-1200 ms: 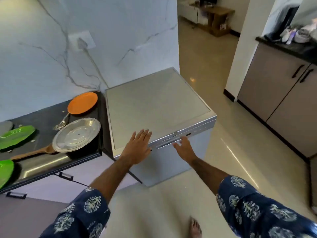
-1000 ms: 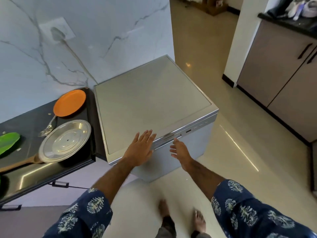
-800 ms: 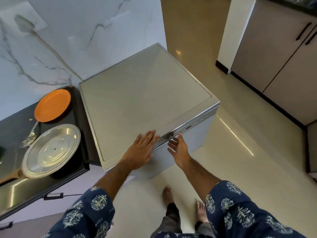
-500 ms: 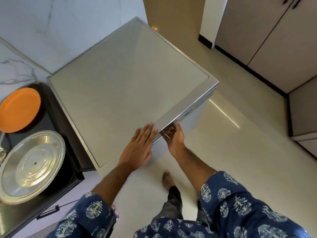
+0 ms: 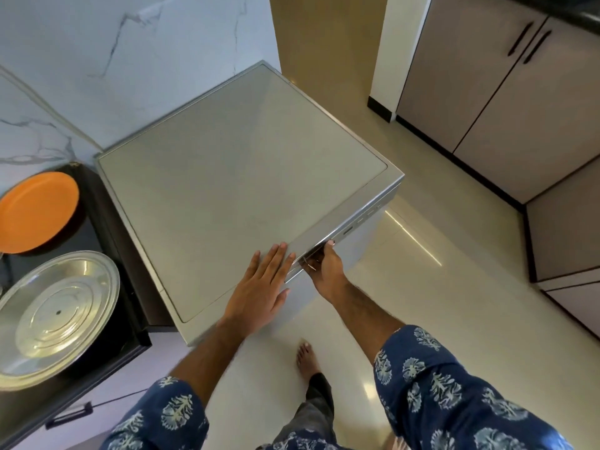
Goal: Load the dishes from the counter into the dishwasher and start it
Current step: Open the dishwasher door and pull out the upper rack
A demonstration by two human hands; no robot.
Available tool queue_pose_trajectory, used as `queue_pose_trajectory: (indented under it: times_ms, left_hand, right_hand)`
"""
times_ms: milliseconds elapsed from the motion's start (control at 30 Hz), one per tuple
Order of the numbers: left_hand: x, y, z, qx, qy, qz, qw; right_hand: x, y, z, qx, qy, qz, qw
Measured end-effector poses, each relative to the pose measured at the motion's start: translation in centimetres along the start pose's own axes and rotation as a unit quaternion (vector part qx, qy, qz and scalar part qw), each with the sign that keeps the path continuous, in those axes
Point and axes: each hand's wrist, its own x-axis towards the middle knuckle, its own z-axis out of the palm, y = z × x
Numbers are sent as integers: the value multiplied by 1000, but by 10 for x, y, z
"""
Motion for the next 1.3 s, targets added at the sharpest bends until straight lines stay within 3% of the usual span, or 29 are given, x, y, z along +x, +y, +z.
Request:
queue_pose_trajectory:
  times_ms: [333, 433, 500, 667, 767, 833, 900, 1000, 1100, 1200, 1300]
  left_hand:
    - [3, 23, -4, 3, -69, -92, 993]
    - [5, 21, -8, -16, -95, -96, 991]
    - [4, 25, -12, -3, -102, -104, 989]
    - [2, 85, 0, 17, -42, -188, 981]
    - [-15, 151, 37, -5, -47, -95, 994]
    - [-32, 207, 73, -60, -98, 0, 993]
    - [-51, 258, 105, -100, -133, 32, 985]
    - [-63, 307, 140, -142, -160, -3, 977]
    - [-74, 330, 172, -104, -171, 53, 978]
    - [-82, 355, 211, -78, -212, 129, 966]
    - [-84, 383, 252, -73, -252, 177, 949]
  right_hand:
    - [-16, 3, -22, 25, -70, -22, 997]
    - [-37, 23, -74, 53, -36, -31, 997]
    - [-52, 33, -124, 10, -14, -26, 1000]
    - [-74, 48, -223, -84, -41, -35, 995]
    - [-78, 66, -280, -130, -57, -59, 988]
    - [-77, 75, -308, -146, -28, -69, 986]
    - [-77, 83, -328, -190, 26, -78, 978]
    - [-72, 98, -369, -331, 116, -105, 931]
    - [-69, 120, -421, -442, 151, -165, 869]
    - [-61, 147, -479, -569, 168, -261, 761]
    - [-46, 172, -531, -708, 146, -250, 644]
